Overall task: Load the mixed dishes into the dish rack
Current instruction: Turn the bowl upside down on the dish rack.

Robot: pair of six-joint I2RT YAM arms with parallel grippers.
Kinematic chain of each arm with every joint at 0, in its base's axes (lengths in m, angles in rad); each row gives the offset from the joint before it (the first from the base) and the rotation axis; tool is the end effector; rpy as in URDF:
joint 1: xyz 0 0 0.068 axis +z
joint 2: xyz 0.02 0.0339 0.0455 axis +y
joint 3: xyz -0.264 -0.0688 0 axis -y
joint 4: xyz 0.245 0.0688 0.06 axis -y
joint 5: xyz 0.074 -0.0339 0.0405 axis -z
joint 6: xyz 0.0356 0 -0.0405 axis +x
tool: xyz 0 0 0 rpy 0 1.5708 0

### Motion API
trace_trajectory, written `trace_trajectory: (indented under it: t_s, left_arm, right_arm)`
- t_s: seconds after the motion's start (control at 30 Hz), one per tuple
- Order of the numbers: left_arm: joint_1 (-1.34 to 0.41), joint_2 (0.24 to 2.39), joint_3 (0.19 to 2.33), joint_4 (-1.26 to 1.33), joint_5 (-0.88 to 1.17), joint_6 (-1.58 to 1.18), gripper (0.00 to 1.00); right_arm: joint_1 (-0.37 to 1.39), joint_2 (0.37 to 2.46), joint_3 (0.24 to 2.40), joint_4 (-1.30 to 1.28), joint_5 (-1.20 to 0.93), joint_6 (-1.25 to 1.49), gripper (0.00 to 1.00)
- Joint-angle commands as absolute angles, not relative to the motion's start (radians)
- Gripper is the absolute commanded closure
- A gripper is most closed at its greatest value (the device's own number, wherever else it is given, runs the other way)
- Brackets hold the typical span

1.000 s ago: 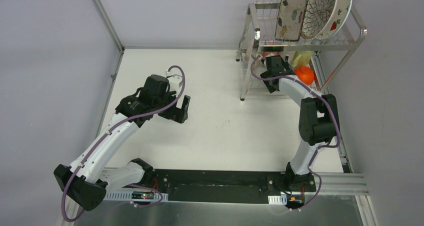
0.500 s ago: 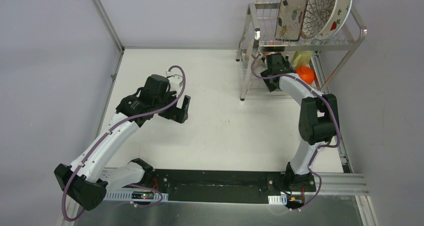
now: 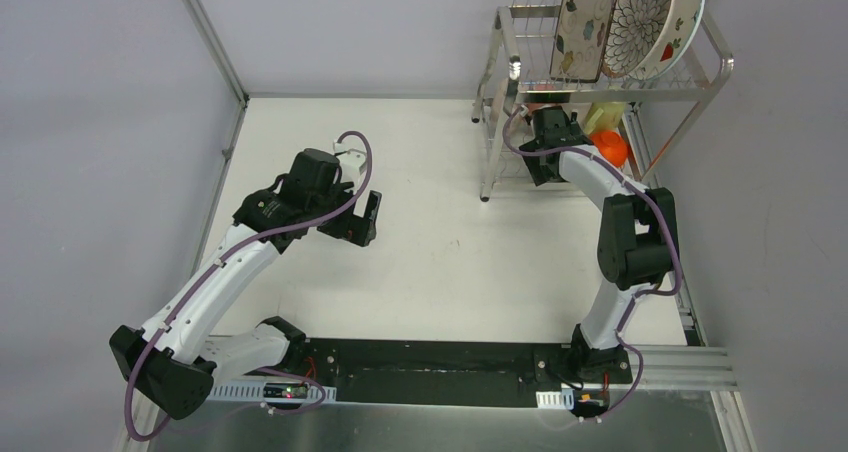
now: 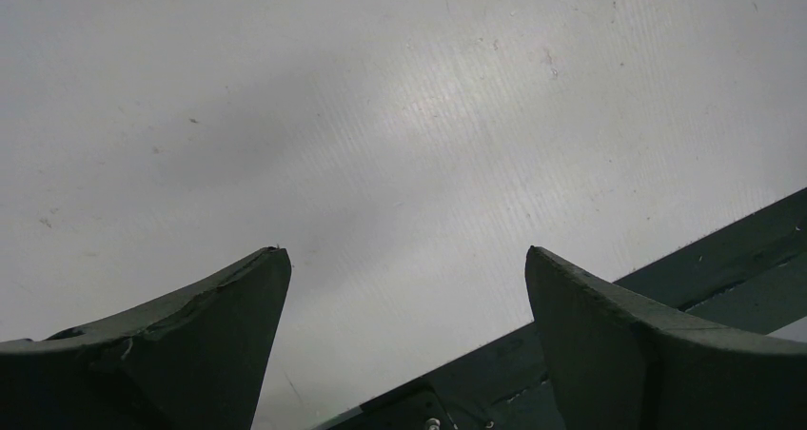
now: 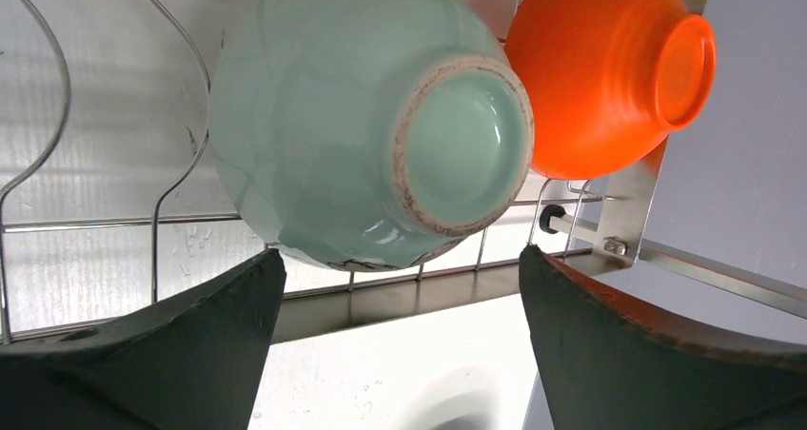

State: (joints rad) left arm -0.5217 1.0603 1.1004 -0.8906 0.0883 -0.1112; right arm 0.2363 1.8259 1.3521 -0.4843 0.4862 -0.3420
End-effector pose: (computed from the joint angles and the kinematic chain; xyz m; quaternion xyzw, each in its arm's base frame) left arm 0.1767 -0.1052 0.3313 0.2058 0.9121 -0.1488 0.3217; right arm 0.3856 0.0758 0.2243 -0.1943 0.9077 -0.2446 0.2802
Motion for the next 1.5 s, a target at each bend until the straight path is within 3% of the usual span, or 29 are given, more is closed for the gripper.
trace_trajectory:
  t_s: [0.0, 0.67, 1.47]
  left_arm:
    - [-0.518, 1.06, 1.1, -0.865, 0.108, -0.088, 0.01]
    - [-0.518, 1.06, 1.101, -0.865, 0.108, -0.088, 0.01]
    - [-0.518, 1.057, 1.101, -0.865, 0.112, -0.088, 0.01]
  right_arm:
    - [0.241, 1.788, 1.387, -0.458, 0.483, -0.329, 0.06]
    - [0.222, 1.906, 1.449, -0.37, 0.565, -0.342, 0.14]
    - [0.239, 1.617, 1.318, -0.817, 0.471, -0.007, 0.07]
